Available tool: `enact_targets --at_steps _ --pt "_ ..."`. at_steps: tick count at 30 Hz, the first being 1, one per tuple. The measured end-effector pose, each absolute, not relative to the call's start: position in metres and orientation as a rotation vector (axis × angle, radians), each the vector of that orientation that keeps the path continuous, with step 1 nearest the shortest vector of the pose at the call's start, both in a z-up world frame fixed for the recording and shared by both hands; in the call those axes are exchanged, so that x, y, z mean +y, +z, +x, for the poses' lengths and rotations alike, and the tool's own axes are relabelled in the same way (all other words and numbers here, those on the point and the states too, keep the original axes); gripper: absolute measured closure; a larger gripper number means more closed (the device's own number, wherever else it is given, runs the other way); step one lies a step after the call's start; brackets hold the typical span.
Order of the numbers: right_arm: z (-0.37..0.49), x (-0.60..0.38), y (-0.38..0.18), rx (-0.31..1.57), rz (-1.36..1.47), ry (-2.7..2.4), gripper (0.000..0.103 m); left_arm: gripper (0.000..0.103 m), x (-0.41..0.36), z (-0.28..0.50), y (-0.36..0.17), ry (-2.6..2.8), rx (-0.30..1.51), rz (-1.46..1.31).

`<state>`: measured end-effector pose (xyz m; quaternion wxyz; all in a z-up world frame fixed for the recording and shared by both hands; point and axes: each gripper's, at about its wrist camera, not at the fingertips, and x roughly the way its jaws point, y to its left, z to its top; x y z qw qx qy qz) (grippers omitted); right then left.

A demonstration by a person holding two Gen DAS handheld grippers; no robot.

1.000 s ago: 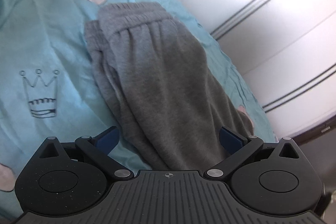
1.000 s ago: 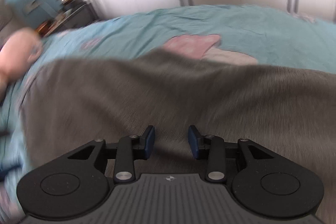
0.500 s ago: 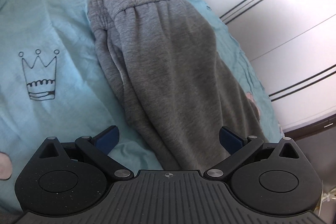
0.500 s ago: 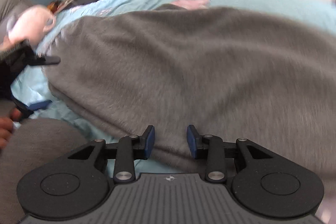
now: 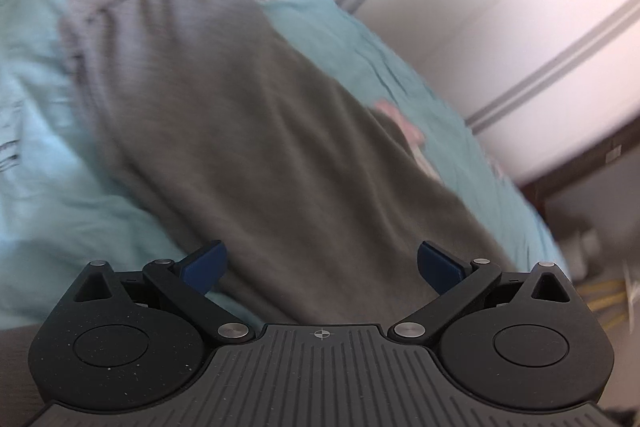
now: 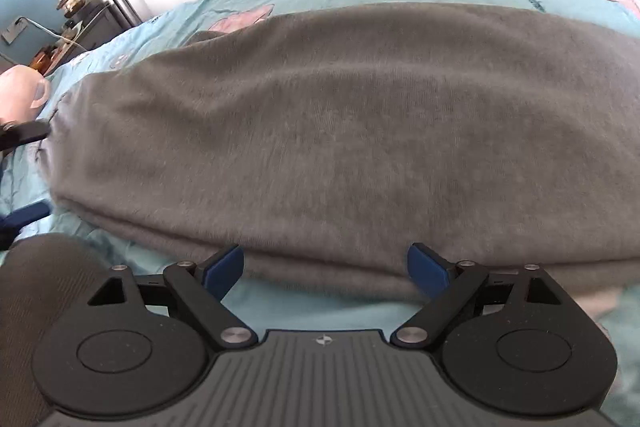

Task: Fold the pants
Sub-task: 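Grasp the folded pants end with the right tool and lift it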

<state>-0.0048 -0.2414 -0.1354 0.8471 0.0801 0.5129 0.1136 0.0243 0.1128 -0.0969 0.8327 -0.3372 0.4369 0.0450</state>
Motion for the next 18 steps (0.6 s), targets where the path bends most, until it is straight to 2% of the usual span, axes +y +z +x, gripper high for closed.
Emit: enact_targets --at_steps 1,2,5,9,13,18 --pt "-0.002 -0.249 -0.13 1.065 0.174 0.205 0.013 0.0 0.103 0.03 -0.098 0.086 0.937 -0.695" --pt "0.001 -0.259 -0.124 1.036 0.164 0.159 0.007 0.0 0.094 0.035 -0.101 0.072 0.937 -0.678" --pt "0.018 -0.295 -0.117 0.979 0.099 -0.038 0.005 0.0 0.076 0.041 -0.116 0.049 0.944 -0.598" --pt "0.038 -0.353 -0.152 1.204 0.163 -0.136 0.005 0.0 0.083 0.049 -0.127 0.048 1.028 -0.641" --pt "0.022 -0.403 -0.132 1.186 0.292 -0.005 0.005 0.0 0.084 0.05 -0.132 0.047 1.017 -0.642" --pt "-0.012 -0.499 -0.115 1.067 0.354 -0.399 0.005 0.0 0.081 0.059 -0.137 0.071 1.031 -0.644"
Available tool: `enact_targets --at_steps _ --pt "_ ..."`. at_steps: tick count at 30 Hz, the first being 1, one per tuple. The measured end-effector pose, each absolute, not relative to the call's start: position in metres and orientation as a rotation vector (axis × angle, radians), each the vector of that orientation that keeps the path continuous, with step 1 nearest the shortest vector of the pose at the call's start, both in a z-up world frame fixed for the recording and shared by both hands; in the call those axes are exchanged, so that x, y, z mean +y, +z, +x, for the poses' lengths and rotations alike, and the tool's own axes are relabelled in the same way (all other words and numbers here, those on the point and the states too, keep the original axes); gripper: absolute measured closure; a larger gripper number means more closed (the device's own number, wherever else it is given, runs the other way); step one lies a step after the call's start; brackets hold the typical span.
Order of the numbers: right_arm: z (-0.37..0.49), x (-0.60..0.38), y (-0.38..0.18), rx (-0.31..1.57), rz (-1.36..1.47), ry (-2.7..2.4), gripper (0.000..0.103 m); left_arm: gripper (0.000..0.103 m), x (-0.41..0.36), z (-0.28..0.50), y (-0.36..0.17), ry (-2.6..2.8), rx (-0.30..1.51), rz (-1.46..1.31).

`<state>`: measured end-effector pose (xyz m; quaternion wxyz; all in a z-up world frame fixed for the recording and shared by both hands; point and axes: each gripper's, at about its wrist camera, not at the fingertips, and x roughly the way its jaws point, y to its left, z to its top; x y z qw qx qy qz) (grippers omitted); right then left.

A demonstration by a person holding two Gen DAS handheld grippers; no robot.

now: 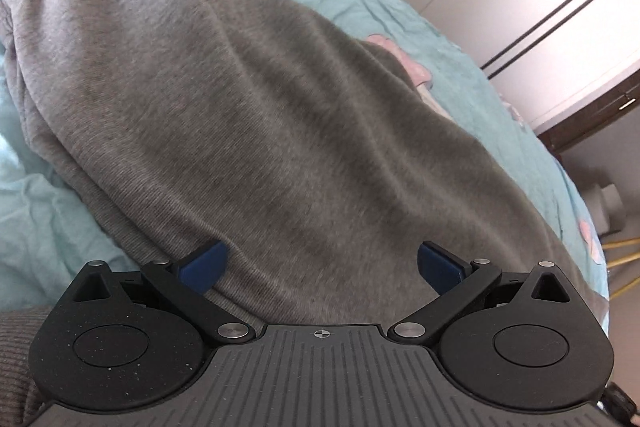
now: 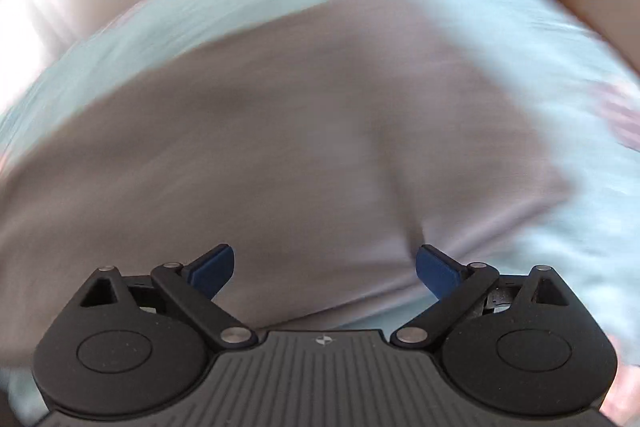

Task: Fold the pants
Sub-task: 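Grasp the folded pants end with the right tool and lift it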

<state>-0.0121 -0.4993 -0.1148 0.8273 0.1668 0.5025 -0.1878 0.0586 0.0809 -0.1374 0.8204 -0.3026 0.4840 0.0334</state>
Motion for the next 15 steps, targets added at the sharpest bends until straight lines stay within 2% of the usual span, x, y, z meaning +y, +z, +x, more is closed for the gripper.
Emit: enact_targets --at_steps 4,5,7,8,10,11,12,13,15 --pt "-0.073 -0.58 -0.116 0.849 0.814 -0.473 0.007 0.0 0.08 0.062 -0.139 0.083 1.033 -0.641" --pt "-0.086 -0.594 -0.121 0.79 0.94 -0.455 0.012 0.0 0.08 0.063 -0.139 0.085 1.035 -0.639" --pt "-0.104 -0.612 -0.128 0.696 1.103 -0.458 0.032 0.0 0.079 0.064 -0.139 0.089 1.037 -0.636" --pt "-0.108 -0.615 -0.13 0.655 1.142 -0.455 0.045 0.0 0.078 0.066 -0.14 0.09 1.037 -0.634" --pt "-0.11 -0.62 -0.134 0.625 1.176 -0.449 0.048 0.0 0.078 0.066 -0.14 0.092 1.036 -0.636" --pt "-0.108 -0.62 -0.137 0.632 1.181 -0.46 0.054 0.0 0.078 0.067 -0.14 0.093 1.037 -0.636" --pt "-0.106 -0.621 -0.139 0.636 1.18 -0.462 0.066 0.0 0.077 0.069 -0.141 0.094 1.038 -0.635" --pt "-0.101 -0.618 -0.141 0.637 1.177 -0.464 0.07 0.0 0.077 0.07 -0.141 0.095 1.039 -0.633" --pt "-0.096 -0.618 -0.138 0.657 1.176 -0.498 0.084 0.0 0.075 0.071 -0.142 0.098 1.038 -0.63"
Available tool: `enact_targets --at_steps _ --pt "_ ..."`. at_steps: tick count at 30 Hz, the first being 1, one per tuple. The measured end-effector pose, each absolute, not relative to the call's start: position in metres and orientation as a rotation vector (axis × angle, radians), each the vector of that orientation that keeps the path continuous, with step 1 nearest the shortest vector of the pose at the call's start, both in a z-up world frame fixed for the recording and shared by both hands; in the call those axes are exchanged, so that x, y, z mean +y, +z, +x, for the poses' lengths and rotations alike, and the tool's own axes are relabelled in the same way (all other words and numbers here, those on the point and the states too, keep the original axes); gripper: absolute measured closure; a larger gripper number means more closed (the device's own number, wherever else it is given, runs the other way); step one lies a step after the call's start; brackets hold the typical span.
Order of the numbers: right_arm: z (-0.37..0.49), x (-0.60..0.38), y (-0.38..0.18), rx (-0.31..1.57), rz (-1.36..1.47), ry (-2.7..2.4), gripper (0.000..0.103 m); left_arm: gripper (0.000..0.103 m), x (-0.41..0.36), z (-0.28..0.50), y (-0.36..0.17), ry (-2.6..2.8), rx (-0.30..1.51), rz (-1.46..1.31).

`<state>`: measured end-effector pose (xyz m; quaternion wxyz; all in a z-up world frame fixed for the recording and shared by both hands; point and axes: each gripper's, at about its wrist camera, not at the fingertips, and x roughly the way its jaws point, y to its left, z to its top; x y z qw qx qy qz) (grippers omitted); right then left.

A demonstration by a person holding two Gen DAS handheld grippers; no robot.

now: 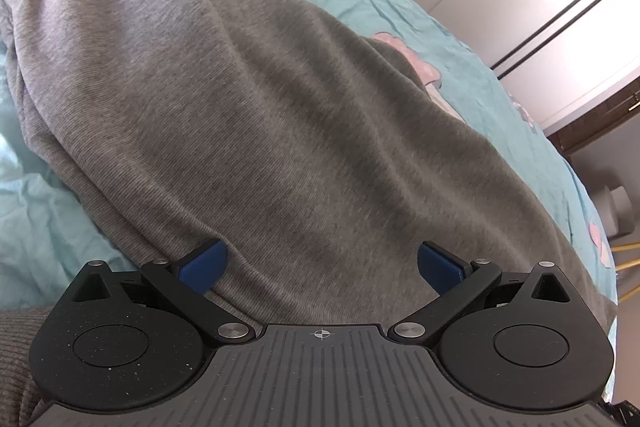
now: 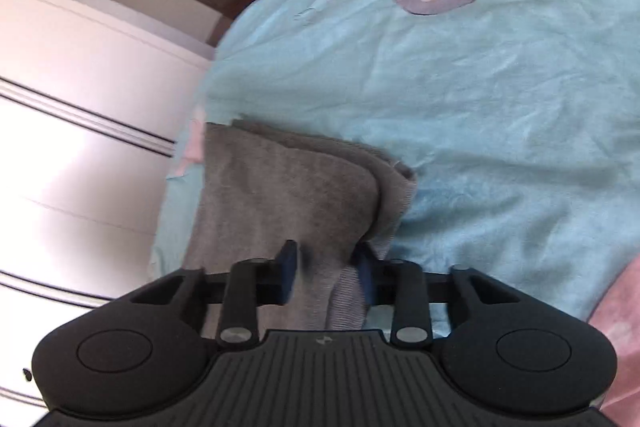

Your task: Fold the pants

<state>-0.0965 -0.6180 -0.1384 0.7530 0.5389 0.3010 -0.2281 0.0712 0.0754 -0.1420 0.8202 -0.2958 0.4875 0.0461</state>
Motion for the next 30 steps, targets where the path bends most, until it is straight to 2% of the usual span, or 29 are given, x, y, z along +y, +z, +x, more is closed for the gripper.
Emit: enact_targets --at_steps 3,5,7,9,13,14,15,16,17,19,20,22,24,26,30 --pt "-0.085 -0.619 -0.13 0.678 1.066 -0.506 0.093 0.0 0.076 0.071 -0.141 0.104 1.039 -0.633" --pt "-0.086 -0.616 -0.13 0.682 1.001 -0.543 0.095 0.0 0.075 0.071 -0.141 0.11 1.04 -0.629" --pt "-0.092 -0.612 -0.12 0.611 0.933 -0.567 0.097 0.0 0.074 0.071 -0.141 0.113 1.041 -0.623" --pt "-0.092 -0.608 -0.114 0.583 0.791 -0.615 0.096 0.0 0.074 0.072 -0.141 0.114 1.044 -0.621" --pt "-0.096 -0.621 -0.136 0.649 0.9 -0.644 0.091 0.0 0.074 0.073 -0.141 0.118 1.046 -0.626" --pt "-0.102 -0.623 -0.138 0.638 0.916 -0.658 0.07 0.0 0.074 0.073 -0.142 0.119 1.046 -0.625" --pt "-0.108 -0.625 -0.14 0.626 0.94 -0.658 0.038 0.0 0.074 0.073 -0.142 0.119 1.047 -0.623" --pt "-0.112 -0.627 -0.142 0.615 0.963 -0.638 0.025 0.0 0.074 0.074 -0.142 0.119 1.048 -0.622" --pt "-0.115 -0.63 -0.145 0.6 0.993 -0.593 0.014 0.0 0.074 0.074 -0.142 0.12 1.05 -0.623" --pt "-0.119 -0.633 -0.15 0.569 1.042 -0.532 0.014 0.0 0.074 0.074 -0.142 0.122 1.051 -0.626" --pt "-0.119 -0.635 -0.153 0.554 1.058 -0.52 0.015 0.0 0.074 0.074 -0.142 0.123 1.052 -0.625" --pt "-0.103 -0.641 -0.164 0.548 1.076 -0.497 0.027 0.0 0.074 0.075 -0.142 0.123 1.053 -0.622" --pt "-0.096 -0.645 -0.172 0.563 1.11 -0.478 0.083 0.0 0.074 0.074 -0.142 0.124 1.052 -0.624" --pt "-0.088 -0.647 -0.181 0.575 1.159 -0.46 0.087 0.0 0.074 0.074 -0.142 0.125 1.051 -0.628" --pt "-0.087 -0.647 -0.19 0.516 1.174 -0.454 0.086 0.0 0.074 0.074 -0.142 0.127 1.053 -0.625"
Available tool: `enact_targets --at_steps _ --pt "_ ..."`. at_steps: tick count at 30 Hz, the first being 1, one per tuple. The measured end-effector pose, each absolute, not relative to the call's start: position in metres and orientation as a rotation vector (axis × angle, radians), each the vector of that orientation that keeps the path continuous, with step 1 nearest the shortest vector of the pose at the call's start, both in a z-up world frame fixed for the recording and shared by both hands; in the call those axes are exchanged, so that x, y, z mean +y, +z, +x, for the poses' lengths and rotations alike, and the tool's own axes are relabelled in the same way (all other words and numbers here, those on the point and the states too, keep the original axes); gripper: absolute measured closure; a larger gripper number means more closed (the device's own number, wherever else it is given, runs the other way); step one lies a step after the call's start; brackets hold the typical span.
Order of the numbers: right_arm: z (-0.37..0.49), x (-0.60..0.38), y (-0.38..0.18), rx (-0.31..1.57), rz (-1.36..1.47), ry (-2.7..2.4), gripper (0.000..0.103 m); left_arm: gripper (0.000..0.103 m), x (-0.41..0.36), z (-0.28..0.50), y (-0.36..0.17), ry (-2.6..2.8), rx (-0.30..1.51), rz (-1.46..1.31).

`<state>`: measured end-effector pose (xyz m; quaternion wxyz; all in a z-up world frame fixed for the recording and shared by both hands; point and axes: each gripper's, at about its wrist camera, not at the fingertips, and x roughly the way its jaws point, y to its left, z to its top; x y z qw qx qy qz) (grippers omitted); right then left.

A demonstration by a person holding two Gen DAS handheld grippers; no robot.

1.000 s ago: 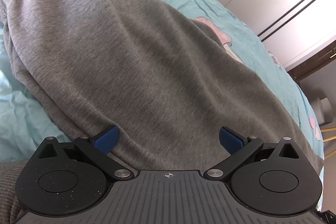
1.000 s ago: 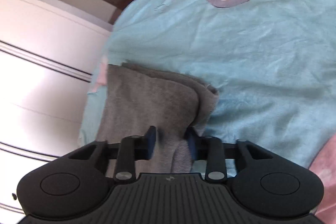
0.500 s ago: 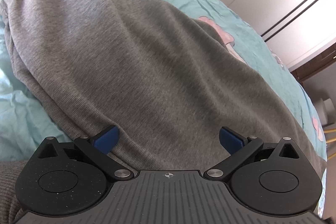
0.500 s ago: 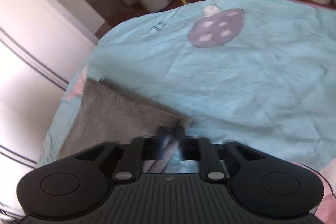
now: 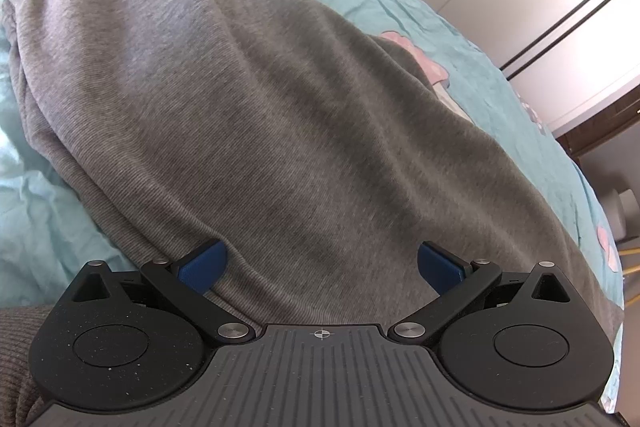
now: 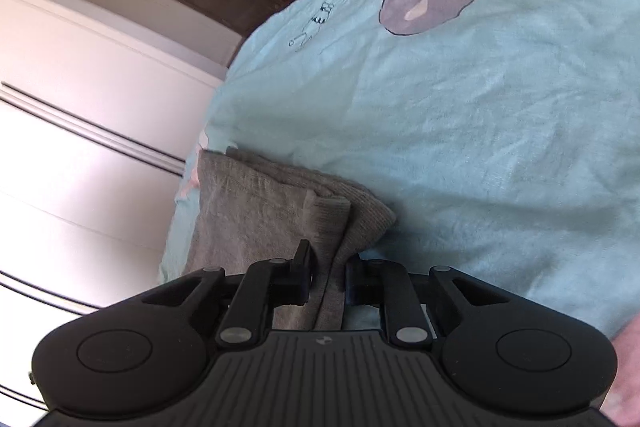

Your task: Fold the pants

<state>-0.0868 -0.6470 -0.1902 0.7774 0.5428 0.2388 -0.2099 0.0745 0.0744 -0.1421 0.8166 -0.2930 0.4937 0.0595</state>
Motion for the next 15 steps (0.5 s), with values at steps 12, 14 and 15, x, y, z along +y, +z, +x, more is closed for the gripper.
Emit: enact_targets --at_steps 12,14,15 --pt "-0.08 -0.65 -0.197 0.512 1.177 -0.444 0.093 0.0 0.074 0.074 -0.142 0.135 1.054 -0.622" --pt "-0.079 -0.639 -0.181 0.492 1.079 -0.433 0.093 0.0 0.074 0.074 -0.141 0.136 1.052 -0.628" --pt "-0.079 -0.631 -0.169 0.46 1.02 -0.401 0.093 0.0 0.075 0.073 -0.142 0.136 1.052 -0.629"
